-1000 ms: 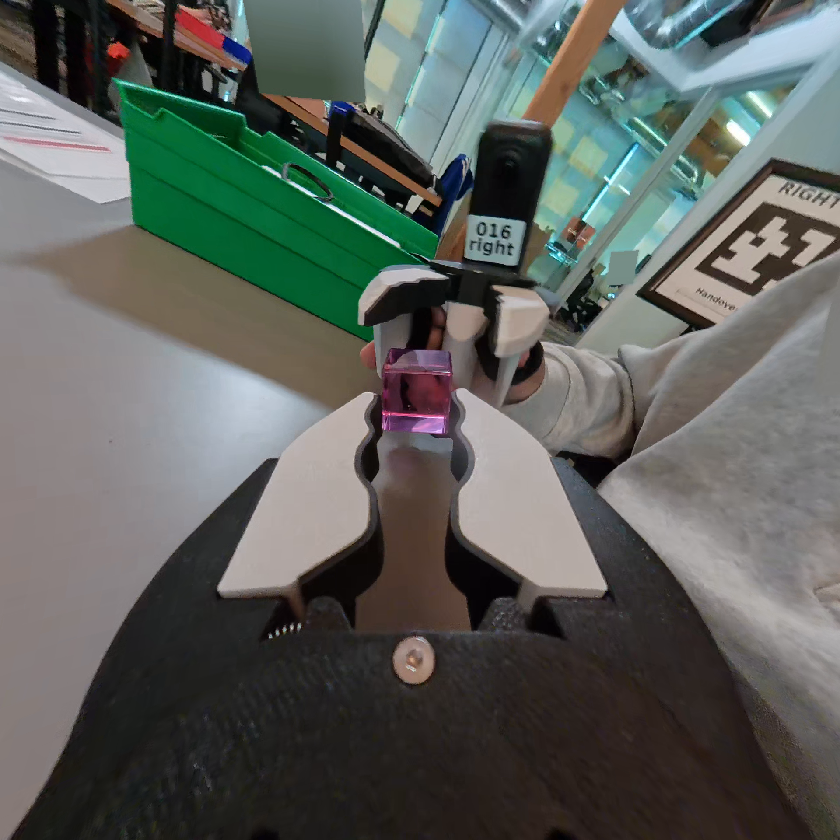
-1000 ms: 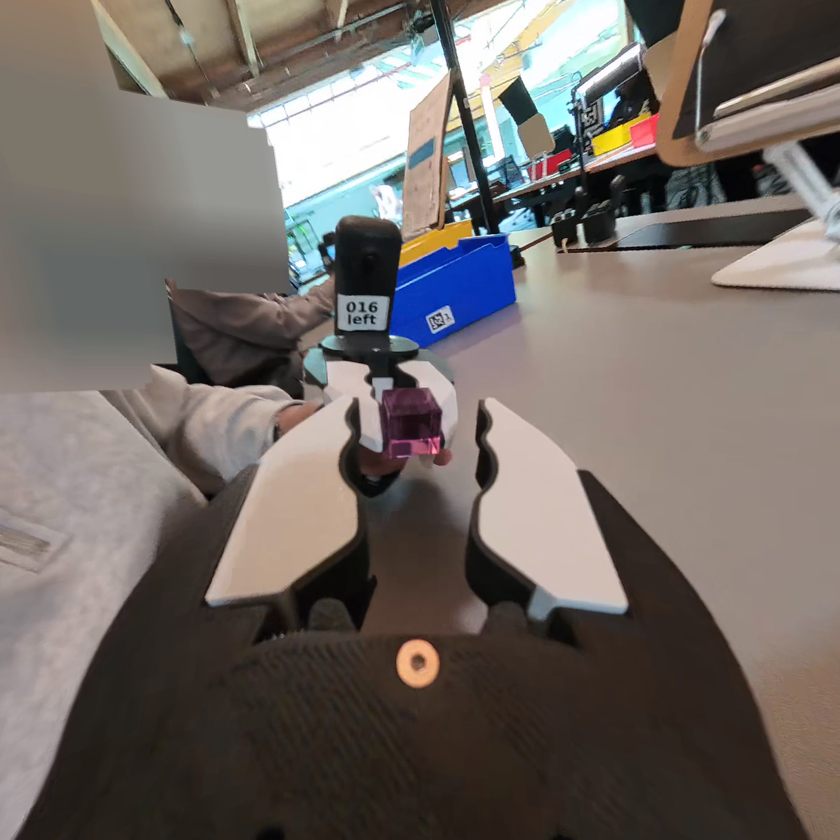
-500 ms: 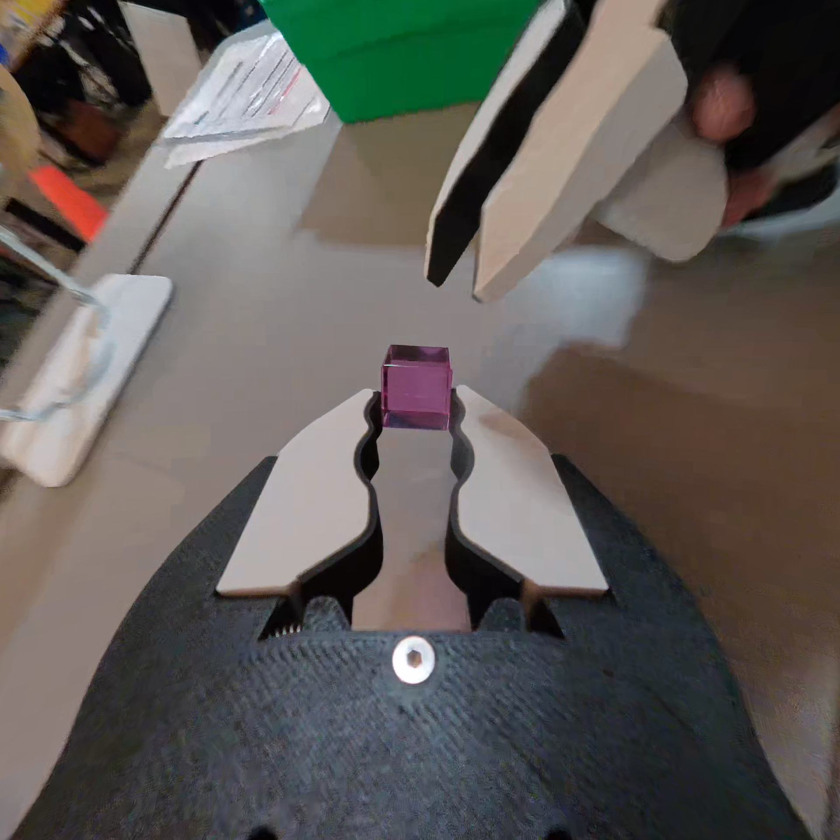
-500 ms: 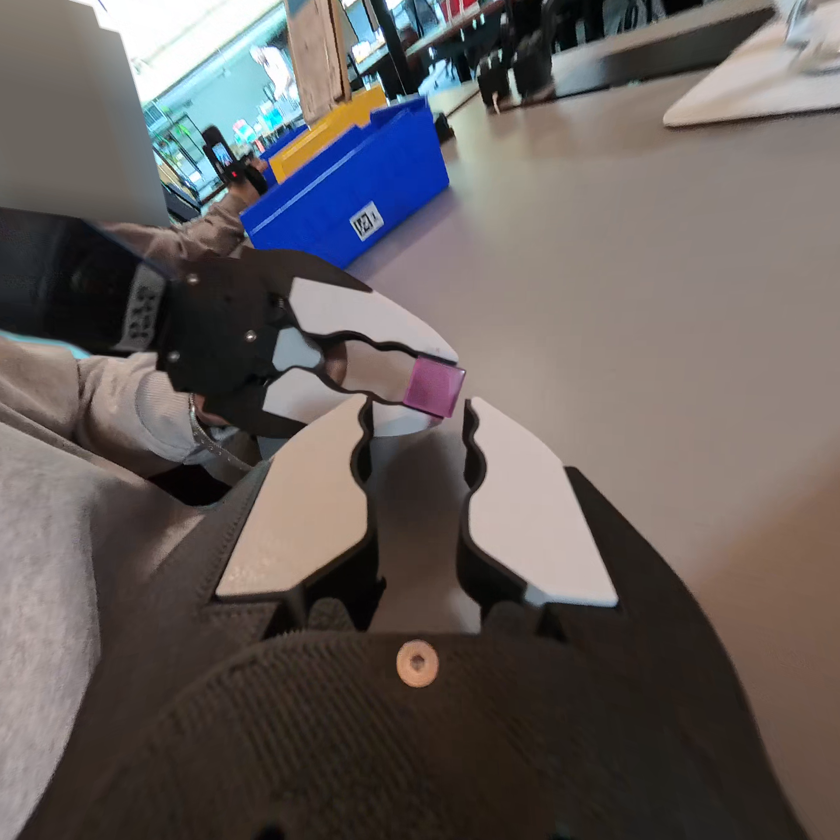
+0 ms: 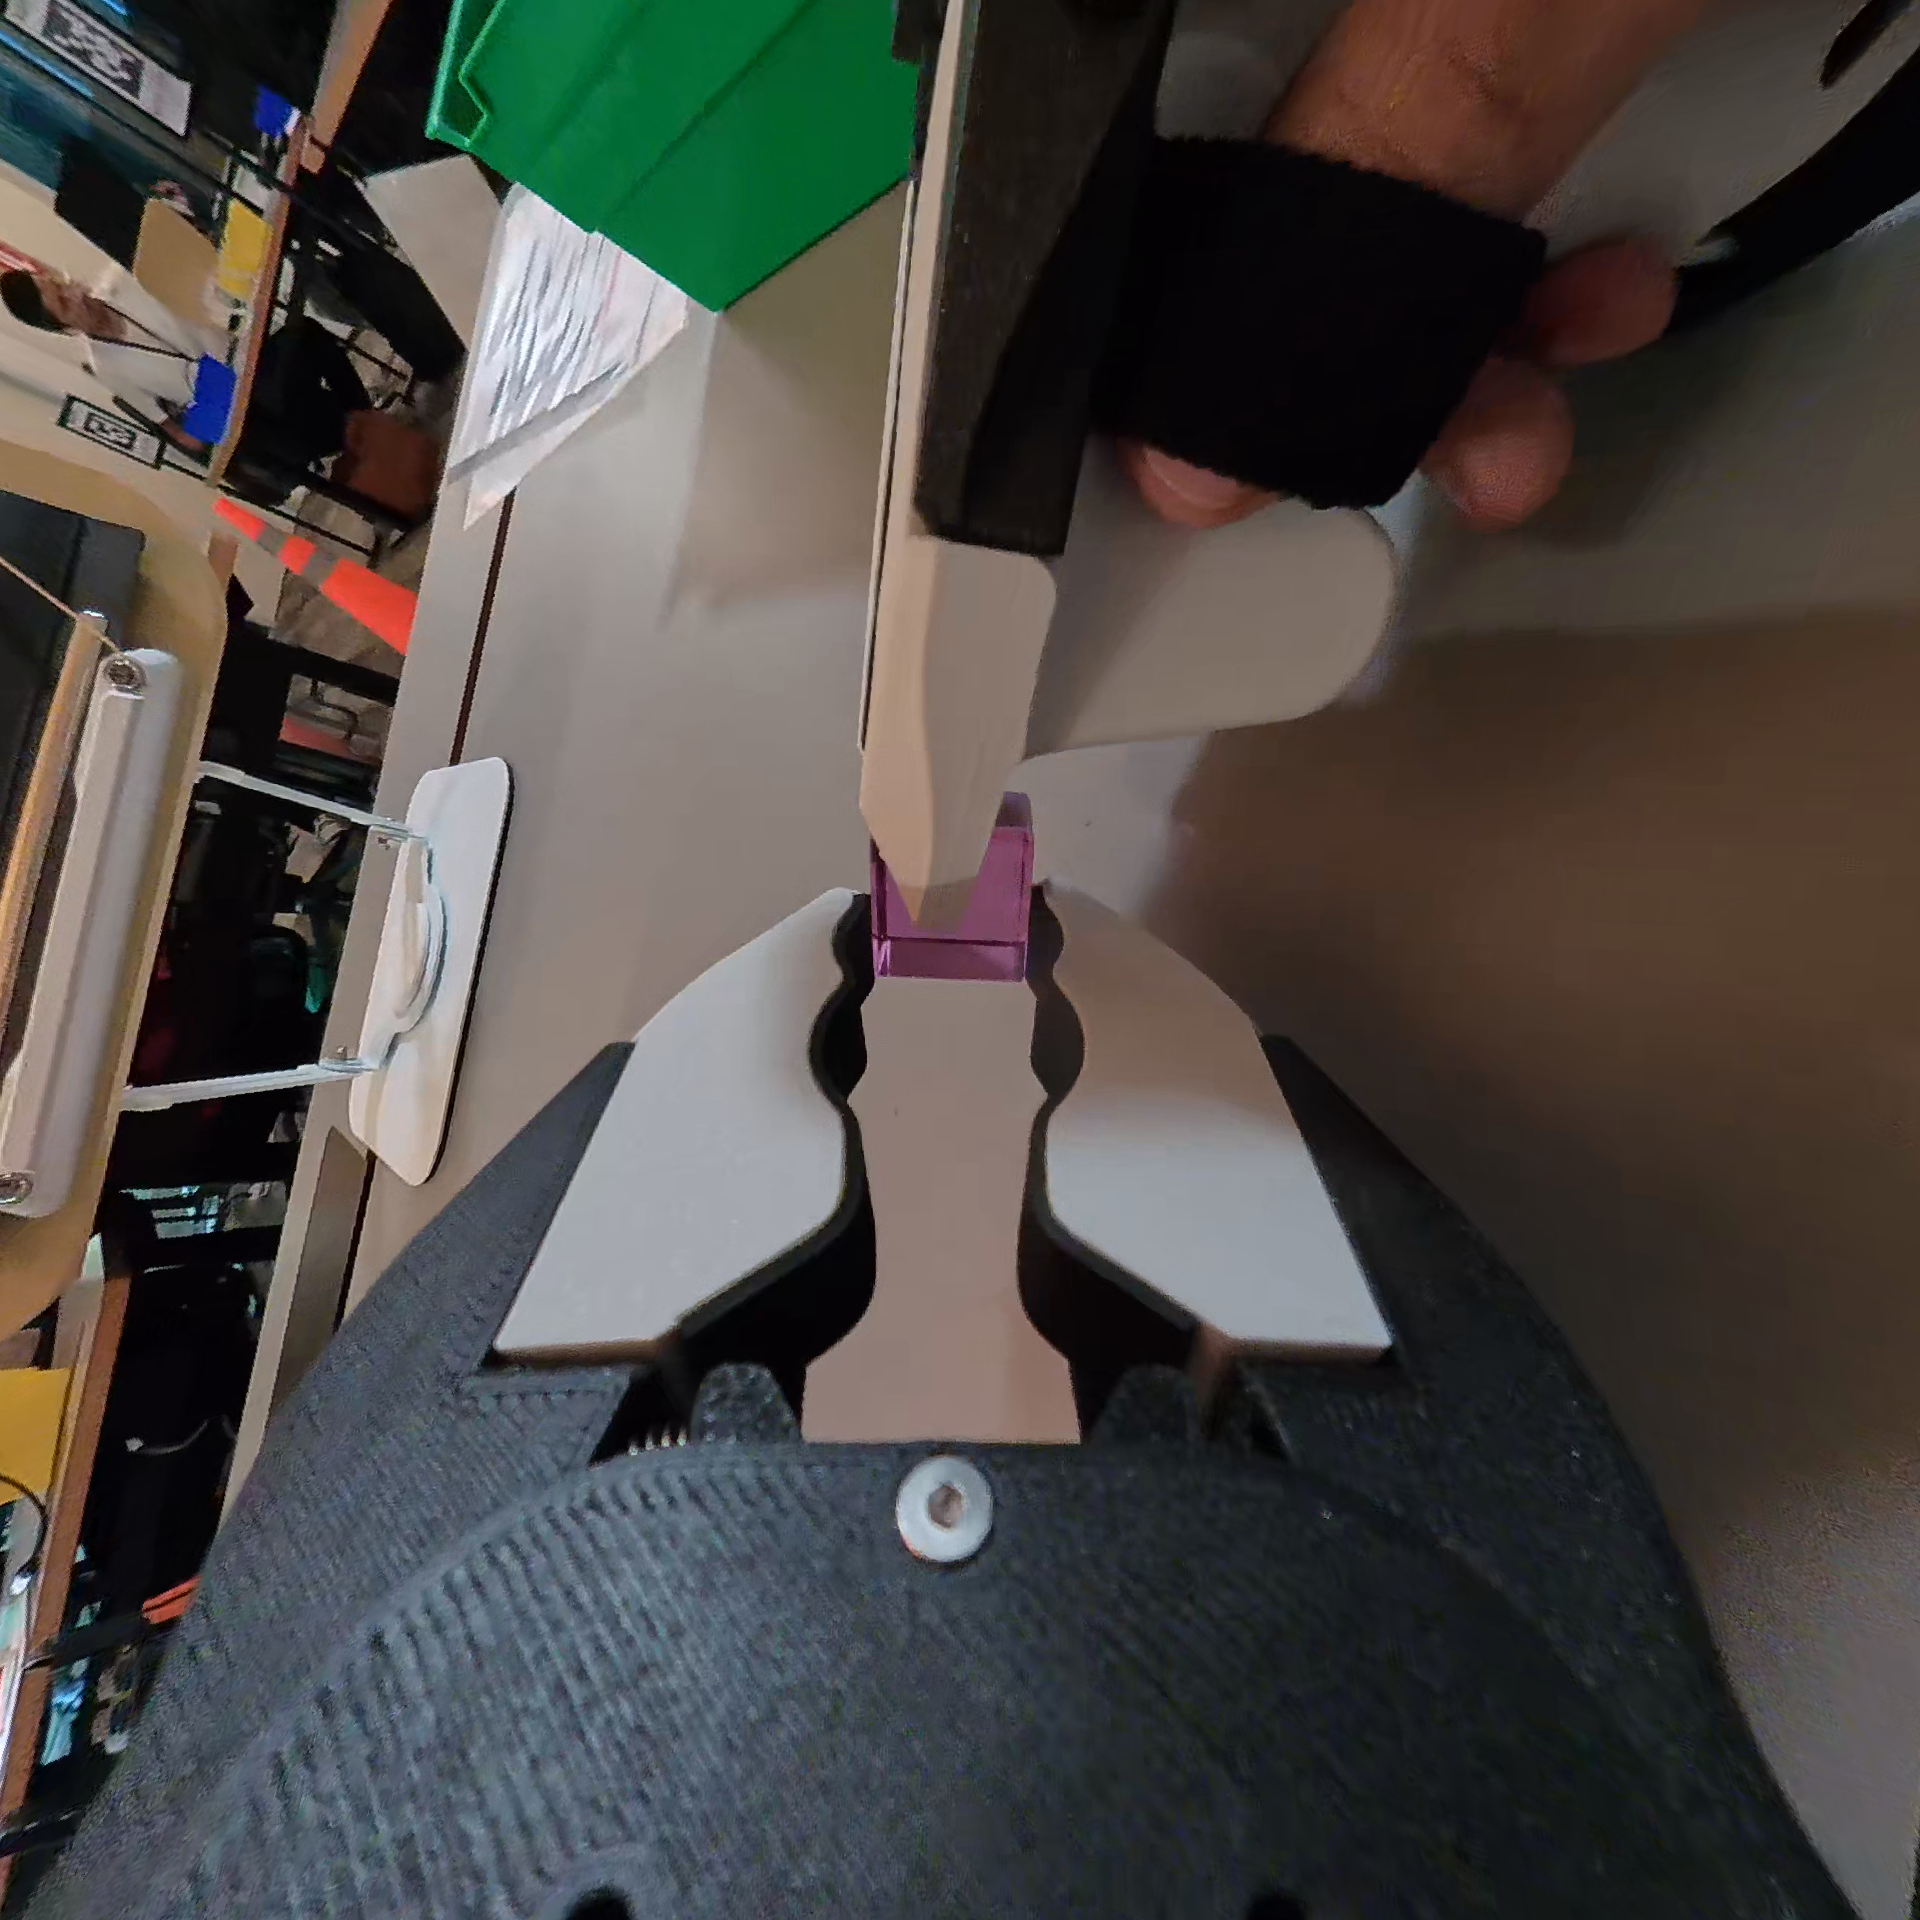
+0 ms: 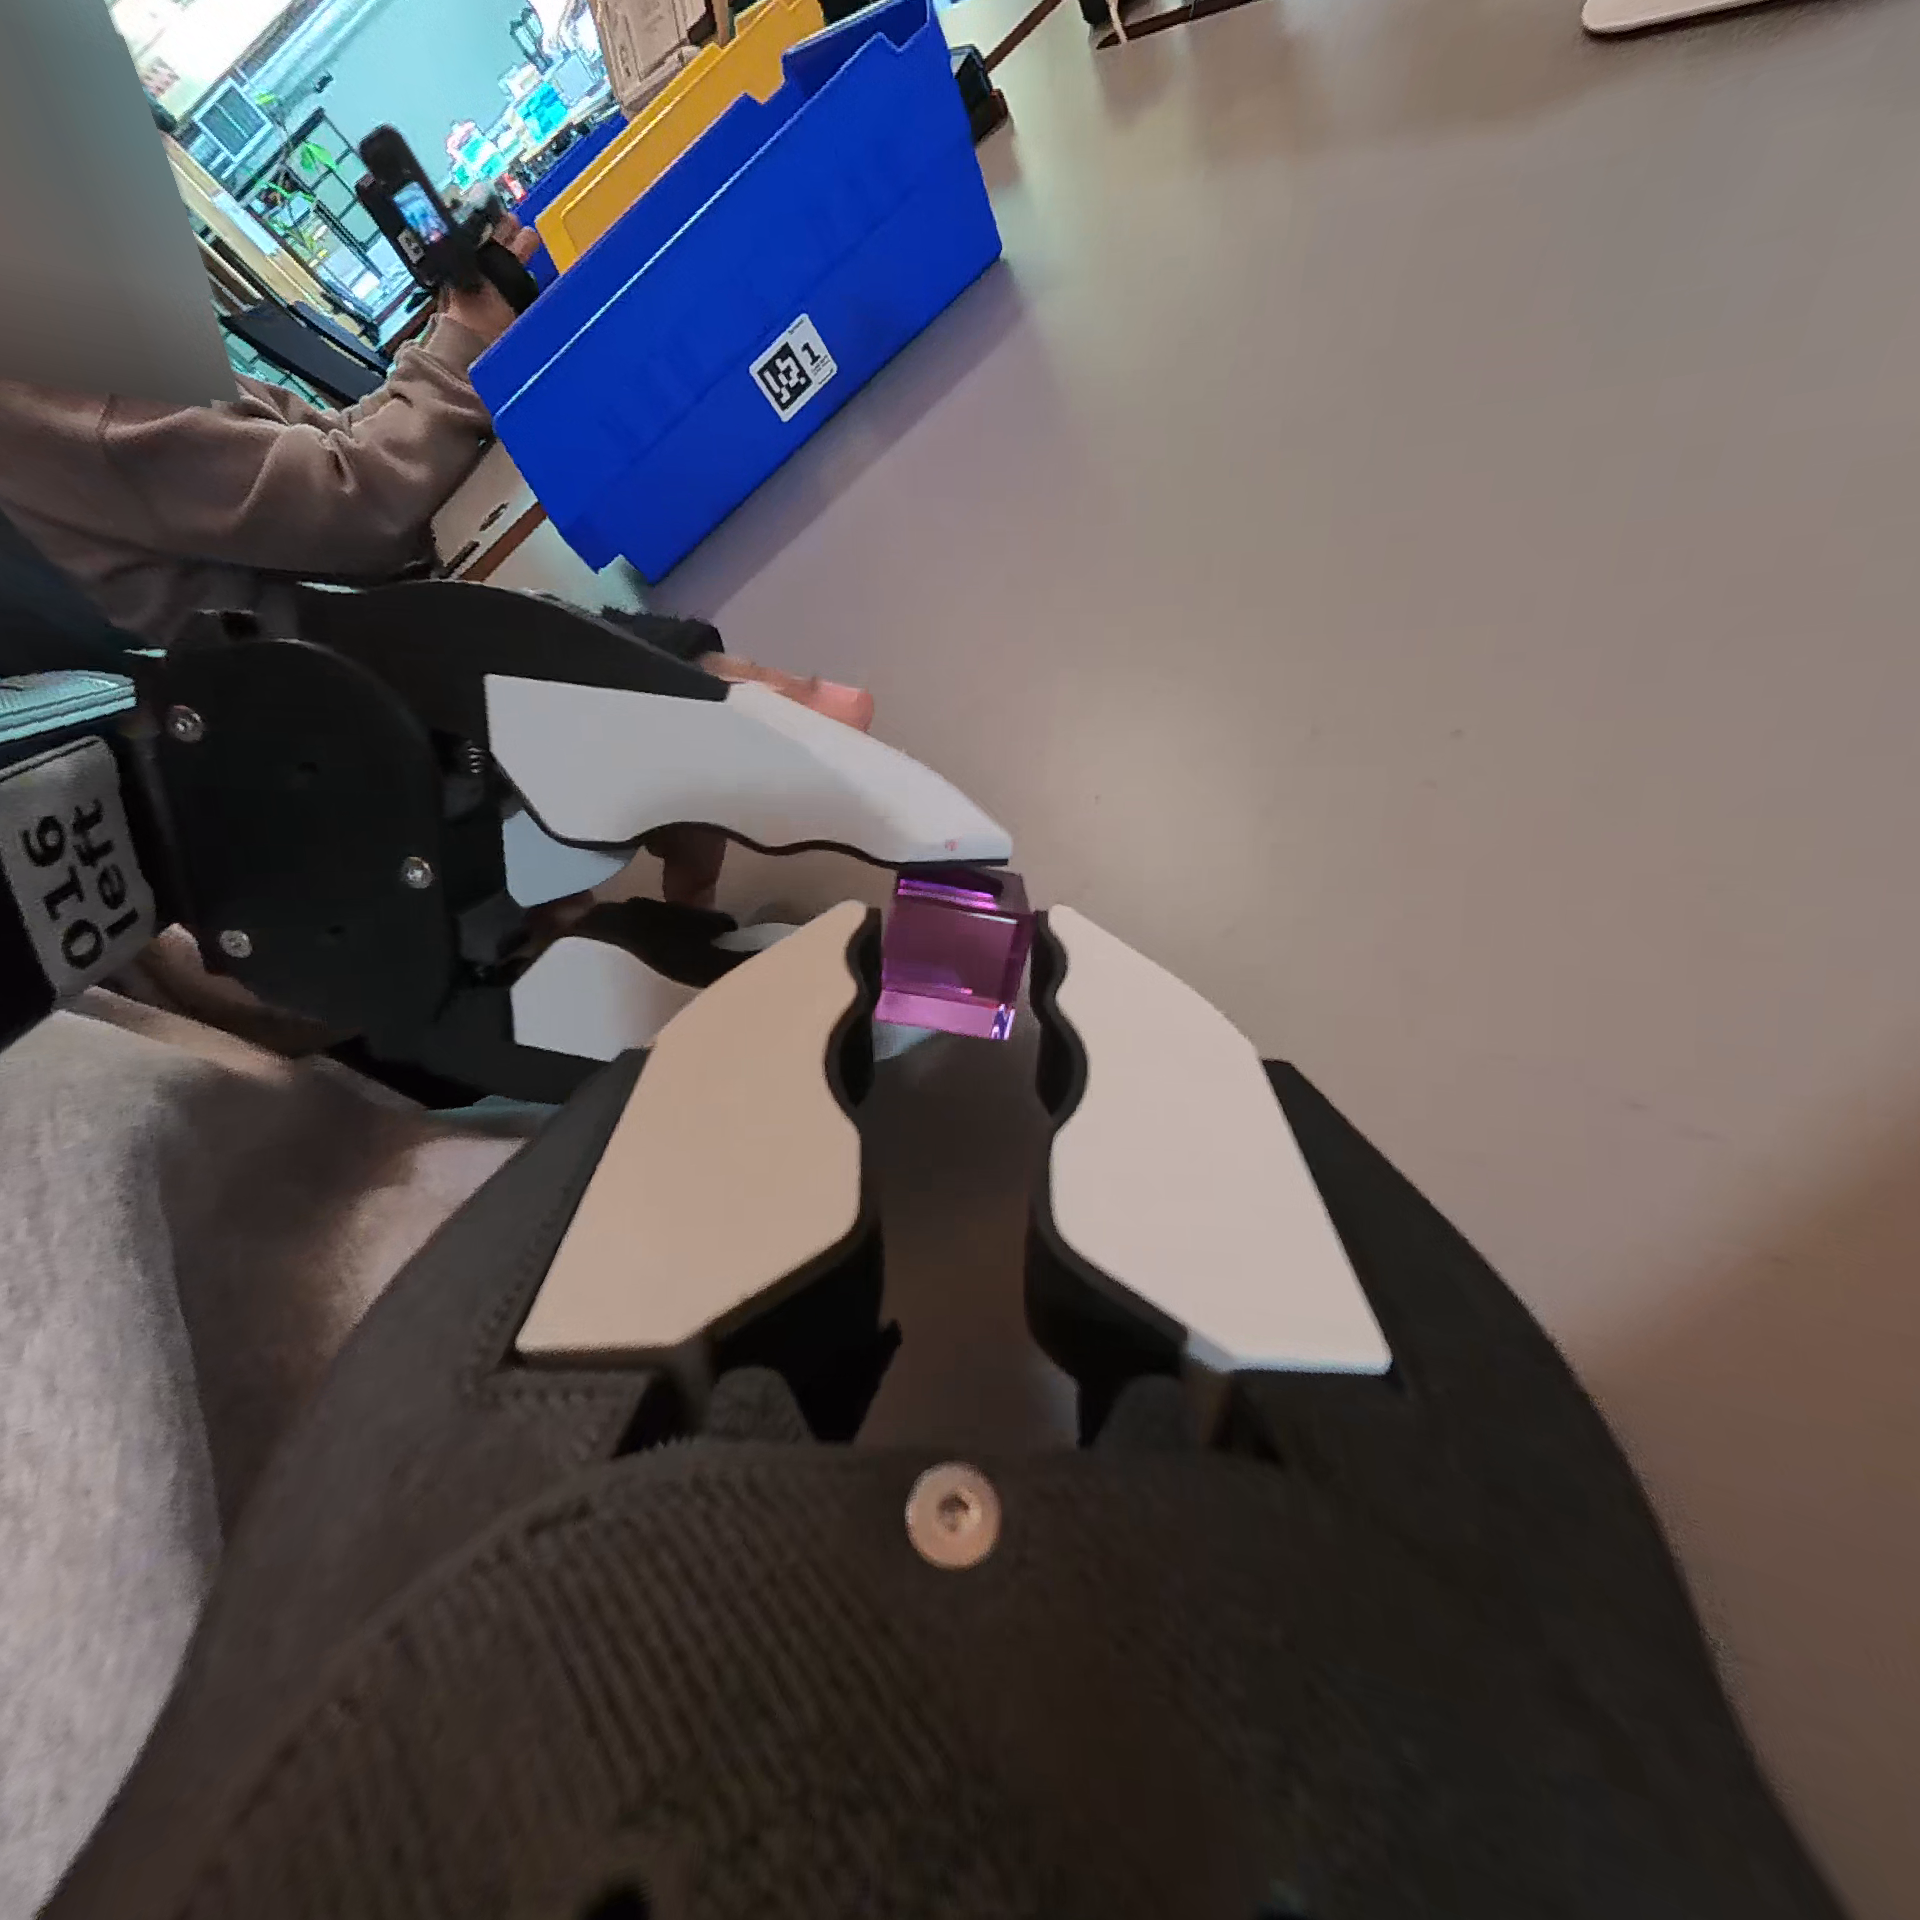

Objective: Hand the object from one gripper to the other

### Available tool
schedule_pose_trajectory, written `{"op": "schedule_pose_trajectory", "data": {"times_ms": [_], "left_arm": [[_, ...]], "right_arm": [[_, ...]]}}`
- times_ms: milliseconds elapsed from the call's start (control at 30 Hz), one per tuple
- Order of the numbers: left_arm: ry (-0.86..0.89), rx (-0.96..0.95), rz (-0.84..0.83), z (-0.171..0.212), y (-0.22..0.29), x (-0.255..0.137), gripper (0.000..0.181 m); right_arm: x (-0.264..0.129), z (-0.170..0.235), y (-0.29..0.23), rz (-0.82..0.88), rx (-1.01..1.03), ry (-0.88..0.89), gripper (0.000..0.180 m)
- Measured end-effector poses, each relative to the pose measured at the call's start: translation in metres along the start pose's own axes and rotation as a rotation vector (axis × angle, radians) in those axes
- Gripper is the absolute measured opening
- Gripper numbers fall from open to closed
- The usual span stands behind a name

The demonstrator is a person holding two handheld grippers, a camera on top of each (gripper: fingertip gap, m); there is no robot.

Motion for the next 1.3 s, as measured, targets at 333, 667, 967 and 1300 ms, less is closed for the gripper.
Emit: {"op": "schedule_pose_trajectory", "data": {"times_ms": [333,667,967,1300], "left_arm": [[0.241,-0.423,0.236,0.013,-0.021,0.000,0.048],[0.650,-0.983,0.858,0.014,-0.037,-0.007,0.053],[0.731,-1.058,0.994,0.013,-0.038,-0.010,0.030],[0.700,-1.066,1.030,0.016,-0.038,-0.008,0.027]], "right_arm": [[-0.022,-0.012,0.008,-0.122,0.070,0.172,0.027],[-0.024,-0.019,-0.007,-0.330,0.040,0.334,0.027],[-0.024,-0.020,-0.018,-0.320,-0.107,0.375,0.027],[-0.029,-0.023,-0.013,-0.247,-0.198,0.445,0.064]]}}
Point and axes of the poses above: each gripper's, where its closed fingertips meet, x out along the fingers, z out of its underside, y = z × x across the jaws, the point moved 8 cm from there along -x, back along the fingers, and after that the axes turned 5 degrees about -y, right-handed, at the moved point
